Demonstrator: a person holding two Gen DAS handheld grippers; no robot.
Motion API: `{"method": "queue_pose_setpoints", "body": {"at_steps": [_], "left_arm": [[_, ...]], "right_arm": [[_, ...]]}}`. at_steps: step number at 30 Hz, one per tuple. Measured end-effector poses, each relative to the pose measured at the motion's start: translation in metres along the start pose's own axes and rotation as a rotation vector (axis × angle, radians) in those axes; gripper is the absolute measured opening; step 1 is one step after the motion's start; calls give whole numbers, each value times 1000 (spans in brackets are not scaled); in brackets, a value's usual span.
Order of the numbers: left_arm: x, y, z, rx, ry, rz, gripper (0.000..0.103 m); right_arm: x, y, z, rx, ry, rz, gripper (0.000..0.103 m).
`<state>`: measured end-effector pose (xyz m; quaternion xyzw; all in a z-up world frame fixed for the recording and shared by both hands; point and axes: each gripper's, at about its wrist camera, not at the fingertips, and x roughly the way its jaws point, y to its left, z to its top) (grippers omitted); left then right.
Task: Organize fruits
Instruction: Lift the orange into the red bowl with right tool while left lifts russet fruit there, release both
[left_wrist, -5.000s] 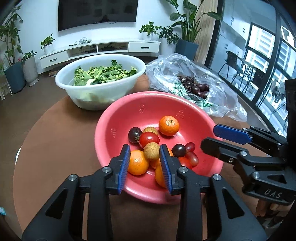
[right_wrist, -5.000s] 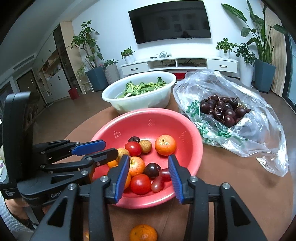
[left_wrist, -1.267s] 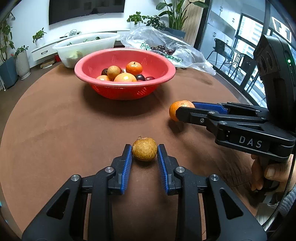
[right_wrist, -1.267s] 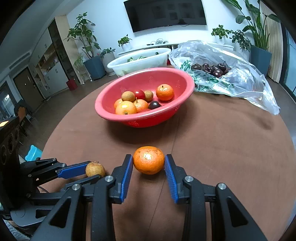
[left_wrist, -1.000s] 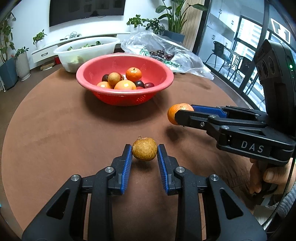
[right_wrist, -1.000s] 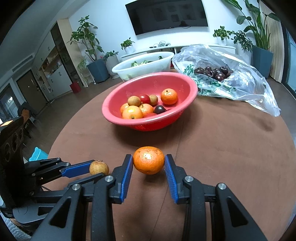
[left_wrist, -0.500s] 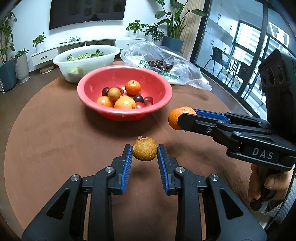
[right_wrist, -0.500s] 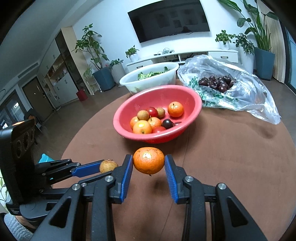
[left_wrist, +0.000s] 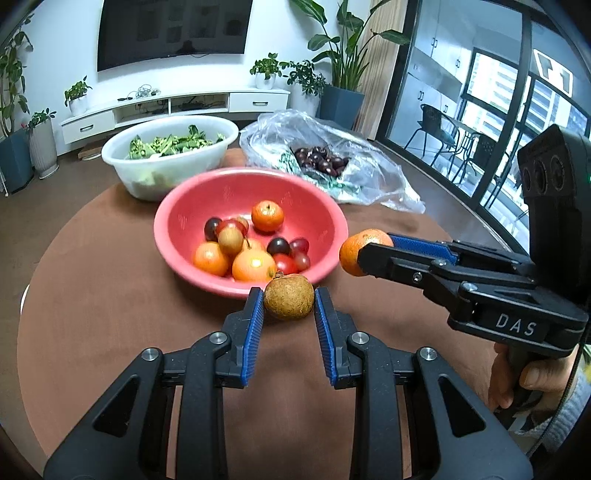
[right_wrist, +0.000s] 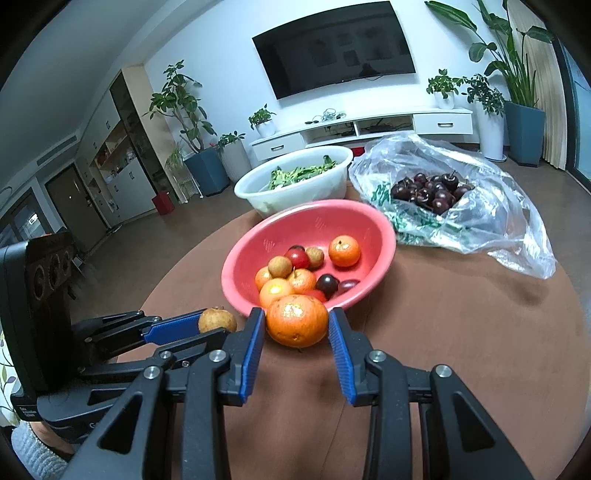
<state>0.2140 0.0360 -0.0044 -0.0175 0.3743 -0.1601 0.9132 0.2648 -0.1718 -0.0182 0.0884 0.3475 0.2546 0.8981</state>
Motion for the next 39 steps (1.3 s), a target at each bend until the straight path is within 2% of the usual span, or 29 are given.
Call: {"method": "queue_pose_setpoints", "body": {"at_steps": [19, 28, 35, 37, 39], "left_arm": [[30, 22, 47, 17, -26, 43, 26], [54, 36, 53, -10, -4, 55, 26], [69, 42, 51, -18, 15, 100, 27], [73, 41, 50, -3, 21, 109, 30], [76, 40, 48, 2, 25, 118, 41]], "right_arm": [[30, -13, 26, 3, -1, -20, 38], [58, -15, 36, -25, 30, -41, 38], [64, -19, 30, -31, 44, -49, 38], [62, -20, 28, -24, 44, -48, 38], [61, -22, 28, -21, 43, -49, 38]]}}
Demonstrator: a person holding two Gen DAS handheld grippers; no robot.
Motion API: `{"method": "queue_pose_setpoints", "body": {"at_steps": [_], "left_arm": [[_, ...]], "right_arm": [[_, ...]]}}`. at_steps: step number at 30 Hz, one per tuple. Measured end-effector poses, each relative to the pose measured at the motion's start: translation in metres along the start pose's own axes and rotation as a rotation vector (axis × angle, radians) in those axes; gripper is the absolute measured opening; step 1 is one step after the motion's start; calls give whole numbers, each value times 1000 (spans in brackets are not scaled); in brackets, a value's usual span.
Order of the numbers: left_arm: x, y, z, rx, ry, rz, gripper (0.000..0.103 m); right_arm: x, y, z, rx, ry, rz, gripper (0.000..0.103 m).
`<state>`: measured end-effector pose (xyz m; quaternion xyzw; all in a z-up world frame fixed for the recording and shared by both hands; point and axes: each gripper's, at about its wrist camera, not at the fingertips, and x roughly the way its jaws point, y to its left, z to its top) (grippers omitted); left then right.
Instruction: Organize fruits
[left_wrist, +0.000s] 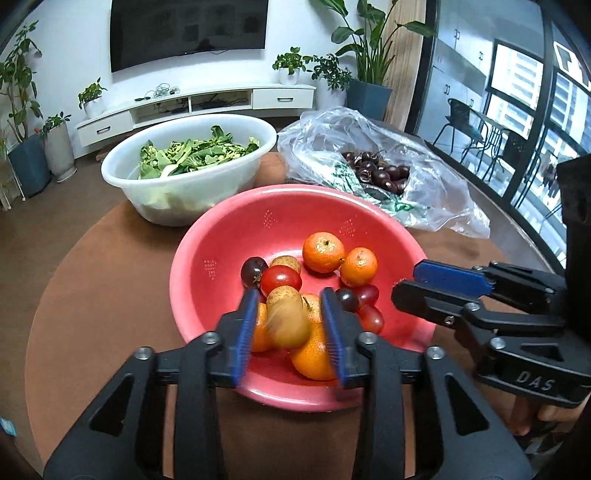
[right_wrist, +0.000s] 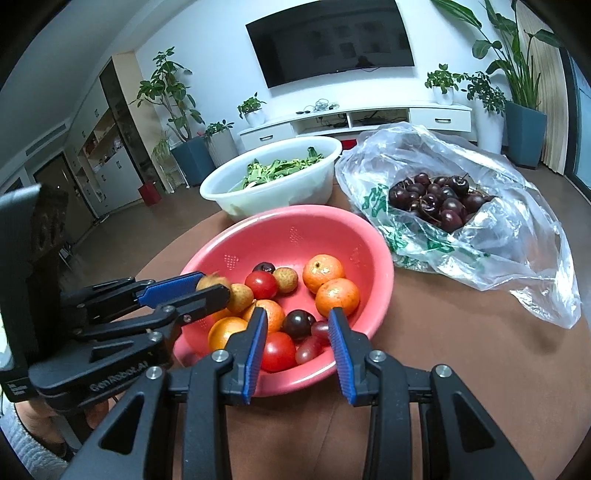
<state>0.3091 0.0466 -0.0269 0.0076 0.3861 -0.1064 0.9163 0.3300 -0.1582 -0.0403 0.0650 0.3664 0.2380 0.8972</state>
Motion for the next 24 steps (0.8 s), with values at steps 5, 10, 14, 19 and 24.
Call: {"method": "queue_pose_setpoints", "body": {"at_steps": [5, 10, 14, 19, 24], "left_arm": [[-3, -1, -1, 7, -16, 13, 47], [-20, -5, -3, 14, -44, 31, 57], [-42, -15, -13, 27, -80, 60, 83], [-69, -31, -35, 37, -104, 91, 85], [-92, -49, -59, 56, -108, 130, 85]], "right_arm": [[-4, -1, 0, 6, -3, 3, 38], [-14, 2, -3, 8, -14, 10, 39], [-30, 4, -12, 16, -30, 16, 41], [-53, 8, -30, 11, -48, 0, 45], [-79, 15, -59, 1, -66, -33, 48]]}}
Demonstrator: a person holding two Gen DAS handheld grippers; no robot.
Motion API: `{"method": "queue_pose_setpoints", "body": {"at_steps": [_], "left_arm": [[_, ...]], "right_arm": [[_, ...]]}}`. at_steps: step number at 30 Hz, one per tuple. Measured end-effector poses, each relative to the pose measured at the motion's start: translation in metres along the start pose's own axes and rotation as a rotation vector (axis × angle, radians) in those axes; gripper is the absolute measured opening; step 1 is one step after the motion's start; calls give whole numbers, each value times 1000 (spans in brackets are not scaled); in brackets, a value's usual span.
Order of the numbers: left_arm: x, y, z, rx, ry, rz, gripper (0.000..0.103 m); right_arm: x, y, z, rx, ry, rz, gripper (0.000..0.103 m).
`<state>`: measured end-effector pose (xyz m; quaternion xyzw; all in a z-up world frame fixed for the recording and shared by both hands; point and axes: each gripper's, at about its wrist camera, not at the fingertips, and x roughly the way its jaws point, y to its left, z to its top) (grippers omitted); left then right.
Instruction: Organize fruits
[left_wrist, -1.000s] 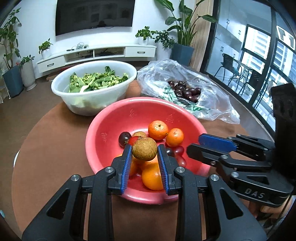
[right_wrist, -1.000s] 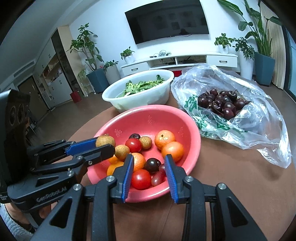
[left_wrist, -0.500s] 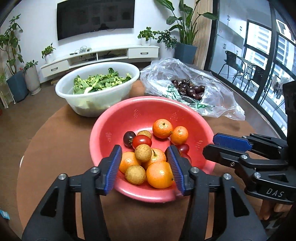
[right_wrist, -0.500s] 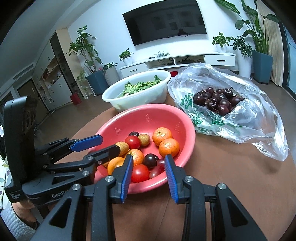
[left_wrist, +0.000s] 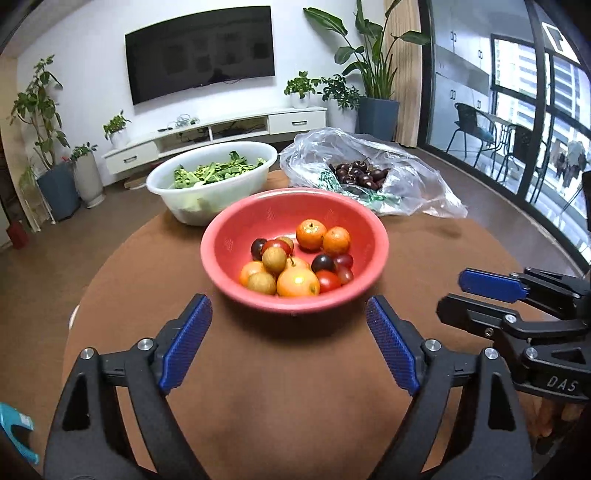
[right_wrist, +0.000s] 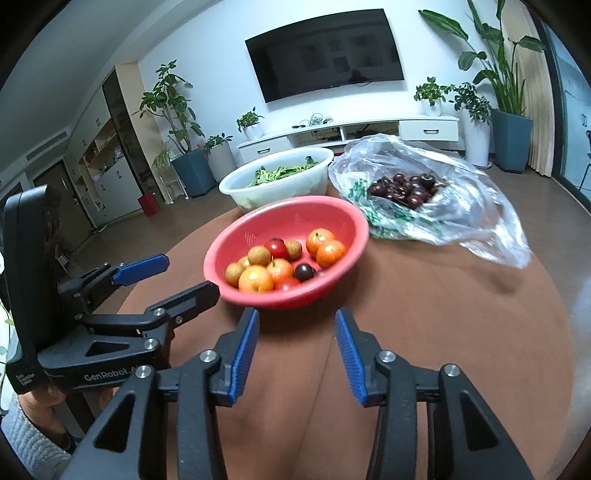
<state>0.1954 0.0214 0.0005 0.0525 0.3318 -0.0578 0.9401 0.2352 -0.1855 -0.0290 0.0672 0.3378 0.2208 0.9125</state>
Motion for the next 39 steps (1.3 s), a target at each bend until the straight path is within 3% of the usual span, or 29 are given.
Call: {"method": "queue_pose_setpoints", "body": {"at_steps": [4, 14, 19, 39], "left_arm": [[-23, -8, -15, -33, 4, -7, 90], [-74, -22, -48, -65, -25, 21, 90], [-90, -30, -55, -52, -41, 39, 90], [-114, -51, -72, -18, -54, 64, 91]], "right_arm": [[-17, 3, -23, 7, -2, -19, 49], [-39, 4, -60, 43, 7, -27, 50], [-43, 7, -68, 43, 7, -26, 55], [-54, 21, -84, 24, -4, -28, 55]]}}
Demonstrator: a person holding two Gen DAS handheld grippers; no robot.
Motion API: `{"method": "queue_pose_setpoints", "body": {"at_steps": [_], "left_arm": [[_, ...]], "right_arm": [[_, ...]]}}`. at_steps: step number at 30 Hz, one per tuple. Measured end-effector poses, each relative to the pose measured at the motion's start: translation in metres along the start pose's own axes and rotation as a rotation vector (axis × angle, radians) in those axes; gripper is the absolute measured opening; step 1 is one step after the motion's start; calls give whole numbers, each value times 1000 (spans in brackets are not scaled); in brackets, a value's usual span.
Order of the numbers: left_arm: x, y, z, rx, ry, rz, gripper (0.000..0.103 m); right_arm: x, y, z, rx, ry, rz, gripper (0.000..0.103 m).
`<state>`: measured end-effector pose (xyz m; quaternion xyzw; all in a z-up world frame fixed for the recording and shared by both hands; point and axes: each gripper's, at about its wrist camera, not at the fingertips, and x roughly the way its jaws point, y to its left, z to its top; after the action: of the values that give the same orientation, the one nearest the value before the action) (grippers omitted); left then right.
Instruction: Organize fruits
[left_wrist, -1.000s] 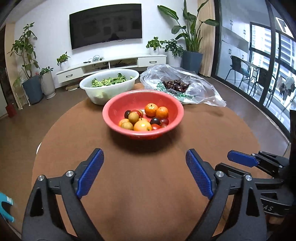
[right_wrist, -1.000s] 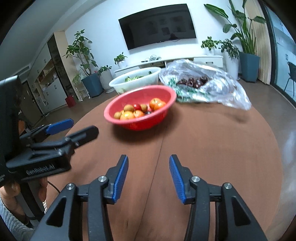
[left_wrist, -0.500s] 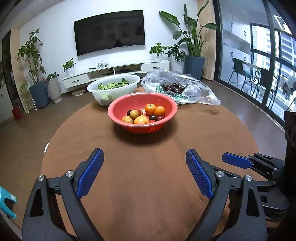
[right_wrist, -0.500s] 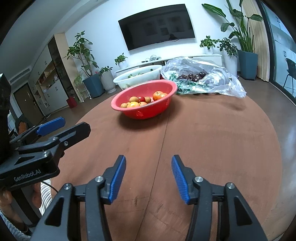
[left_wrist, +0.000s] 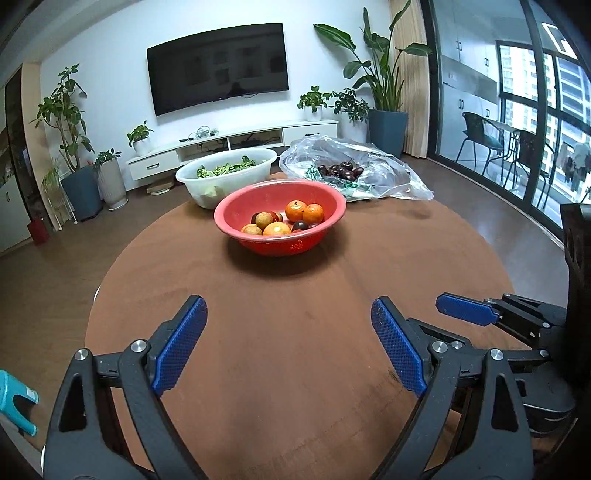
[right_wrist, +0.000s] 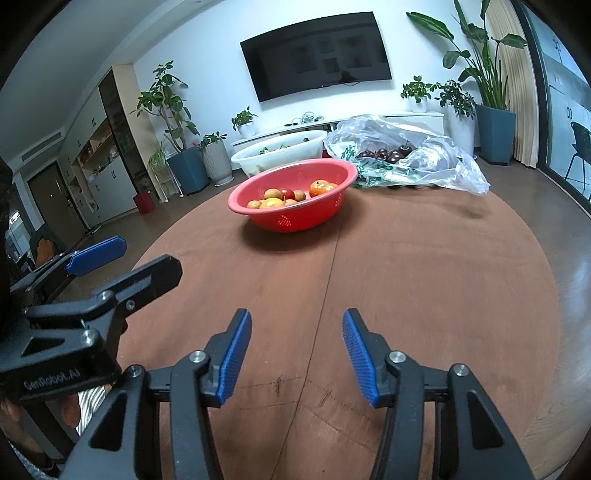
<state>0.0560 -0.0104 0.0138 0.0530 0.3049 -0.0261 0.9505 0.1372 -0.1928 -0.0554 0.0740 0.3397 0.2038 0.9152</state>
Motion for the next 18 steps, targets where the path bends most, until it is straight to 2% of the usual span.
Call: {"method": "queue_pose_setpoints", "body": {"at_steps": [18], "left_arm": [[-4, 0, -5, -9, 1, -15, 91]], "right_arm": [[-2, 2, -3, -3, 2, -1, 55]]}}
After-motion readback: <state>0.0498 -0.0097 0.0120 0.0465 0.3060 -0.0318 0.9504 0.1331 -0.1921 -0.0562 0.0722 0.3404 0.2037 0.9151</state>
